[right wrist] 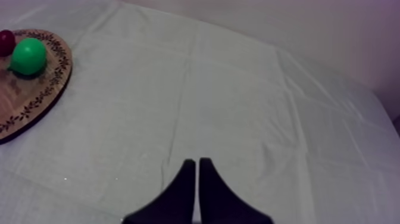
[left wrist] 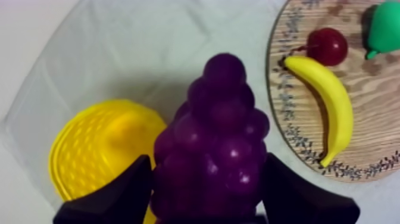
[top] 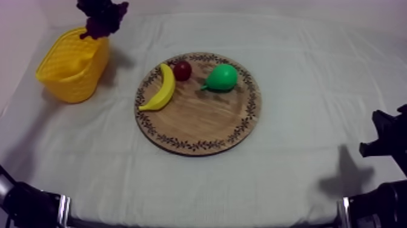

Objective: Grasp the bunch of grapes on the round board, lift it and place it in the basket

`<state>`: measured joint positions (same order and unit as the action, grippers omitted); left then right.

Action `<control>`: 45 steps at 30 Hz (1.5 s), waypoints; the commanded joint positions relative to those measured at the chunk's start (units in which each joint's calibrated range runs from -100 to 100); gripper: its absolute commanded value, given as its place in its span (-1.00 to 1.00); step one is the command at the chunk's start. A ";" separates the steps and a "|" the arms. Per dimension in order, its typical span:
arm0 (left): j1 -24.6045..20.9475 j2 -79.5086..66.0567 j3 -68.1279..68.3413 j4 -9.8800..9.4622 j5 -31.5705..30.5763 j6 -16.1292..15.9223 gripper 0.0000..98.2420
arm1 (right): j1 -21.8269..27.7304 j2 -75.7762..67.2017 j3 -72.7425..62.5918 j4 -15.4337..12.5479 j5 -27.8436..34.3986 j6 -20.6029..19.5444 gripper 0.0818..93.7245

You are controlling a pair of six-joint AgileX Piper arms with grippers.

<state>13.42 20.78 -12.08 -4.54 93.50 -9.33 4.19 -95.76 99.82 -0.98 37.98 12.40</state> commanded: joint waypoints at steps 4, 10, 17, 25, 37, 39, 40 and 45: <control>-4.63 -0.53 0.36 0.03 0.65 -0.01 0.20 | 0.02 0.00 -0.04 0.03 0.00 0.03 -0.99; -8.16 -0.80 0.94 0.19 0.96 0.00 0.22 | 0.02 0.00 -0.04 0.03 0.00 0.03 -0.99; -10.43 -0.76 1.39 0.45 1.00 0.59 0.23 | 0.02 0.00 -0.04 0.03 0.00 0.03 -0.99; -11.16 1.05 0.88 1.44 1.00 1.30 0.24 | 0.02 0.00 -0.04 0.03 0.00 0.03 -0.99; -12.11 8.13 0.00 3.73 0.20 1.77 0.28 | 0.02 0.00 -0.04 0.03 0.00 0.03 -0.99; -12.25 9.42 -0.21 4.09 0.09 1.79 0.30 | 0.02 0.00 -0.04 0.03 0.00 0.03 -0.99; -12.33 10.02 -0.27 4.26 0.02 1.84 0.30 | 0.02 0.00 -0.04 0.03 0.00 0.03 -0.99; -12.98 12.31 -0.21 4.98 -0.11 2.10 0.36 | 0.02 0.00 -0.04 0.03 0.00 0.03 -0.99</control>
<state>0.63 32.67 -12.34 0.31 93.42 -7.29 4.19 -95.76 99.82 -0.98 37.98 12.43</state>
